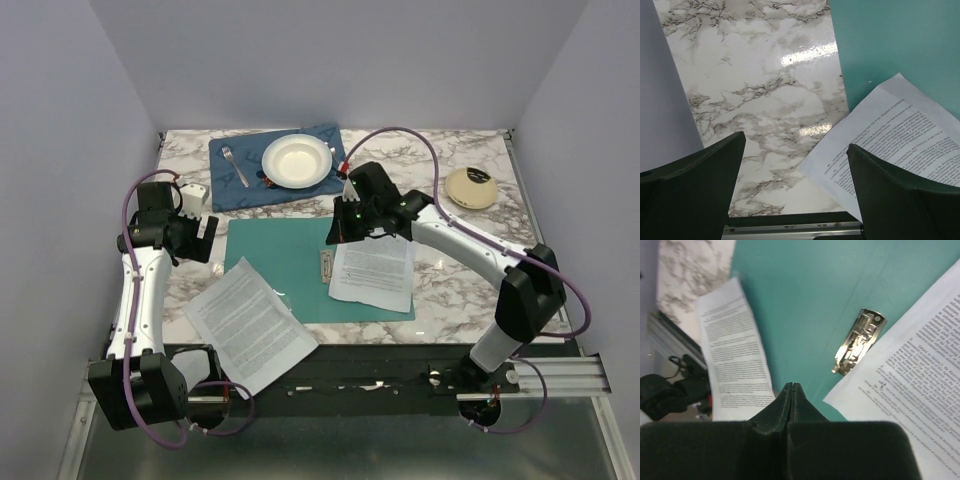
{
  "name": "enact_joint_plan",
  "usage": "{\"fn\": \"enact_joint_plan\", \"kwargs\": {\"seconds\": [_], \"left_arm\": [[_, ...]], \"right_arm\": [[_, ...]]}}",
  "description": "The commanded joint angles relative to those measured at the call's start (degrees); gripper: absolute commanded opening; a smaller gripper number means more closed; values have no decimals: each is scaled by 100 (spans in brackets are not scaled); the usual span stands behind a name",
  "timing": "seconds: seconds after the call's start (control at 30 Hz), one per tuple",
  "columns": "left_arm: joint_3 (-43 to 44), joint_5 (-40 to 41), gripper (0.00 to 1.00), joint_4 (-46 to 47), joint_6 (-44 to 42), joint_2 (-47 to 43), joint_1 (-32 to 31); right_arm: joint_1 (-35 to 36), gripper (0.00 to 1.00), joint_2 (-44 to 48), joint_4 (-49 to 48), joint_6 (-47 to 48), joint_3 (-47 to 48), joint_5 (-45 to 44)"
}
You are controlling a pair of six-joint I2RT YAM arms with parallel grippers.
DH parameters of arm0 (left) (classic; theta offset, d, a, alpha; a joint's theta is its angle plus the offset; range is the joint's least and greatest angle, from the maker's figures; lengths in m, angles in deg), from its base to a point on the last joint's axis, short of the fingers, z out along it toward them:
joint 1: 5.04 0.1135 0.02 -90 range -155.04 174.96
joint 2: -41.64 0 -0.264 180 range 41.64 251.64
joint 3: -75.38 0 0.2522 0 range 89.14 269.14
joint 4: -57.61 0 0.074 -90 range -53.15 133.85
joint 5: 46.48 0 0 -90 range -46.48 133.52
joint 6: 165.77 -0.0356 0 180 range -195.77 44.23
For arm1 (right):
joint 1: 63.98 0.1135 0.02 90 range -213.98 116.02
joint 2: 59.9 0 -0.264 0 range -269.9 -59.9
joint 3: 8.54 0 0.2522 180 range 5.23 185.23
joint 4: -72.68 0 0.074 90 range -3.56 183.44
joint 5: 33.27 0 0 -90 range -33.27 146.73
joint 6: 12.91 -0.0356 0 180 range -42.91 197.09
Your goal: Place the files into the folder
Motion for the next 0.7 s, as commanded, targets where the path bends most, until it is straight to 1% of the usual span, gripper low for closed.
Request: {"fn": "enact_joint_plan", "kwargs": {"seconds": [0.0, 0.03, 0.1, 0.13, 0.2, 0.23, 0.33, 0.4, 0.43, 0.5, 0.57, 0.67], "left_arm": [[-40, 114, 99, -7, -167, -145, 43], [-66, 106, 99, 2, -176, -145, 35], [-137, 62, 99, 28, -194, -119, 35], [-146, 44, 99, 37, -194, -110, 35], [-207, 0, 99, 72, -194, -31, 35], [-216, 9, 99, 81, -177, -5, 35], [-199, 35, 99, 81, -141, 48, 35], [-172, 62, 99, 72, -141, 5, 43], [-155, 53, 99, 64, -141, -13, 35], [-128, 70, 99, 46, -141, -39, 35], [-119, 79, 99, 37, -141, -22, 35], [-111, 88, 99, 20, -124, 31, 35]], "right_arm": [[-187, 24, -268, 105, 350, 89, -351], [-327, 44, -303, 26, 394, -86, -116], [-364, 55, -356, -53, 735, -157, 157], [-346, 63, -356, -236, 850, -201, 550], [-303, 69, -469, -369, 1122, -158, 1035], [-241, 72, -549, -387, 1220, -88, 1429], [4, 72, -1031, -335, 1571, 255, 1950], [180, 72, -1278, -265, 1860, 544, 2074], [346, 70, -1575, -151, 1941, 667, 2092], [497, 67, -1849, -63, 2090, 904, 2136], [603, 63, -2182, -54, 2064, 993, 2145], [717, 60, -2447, -167, 1977, 1064, 2303]]}}
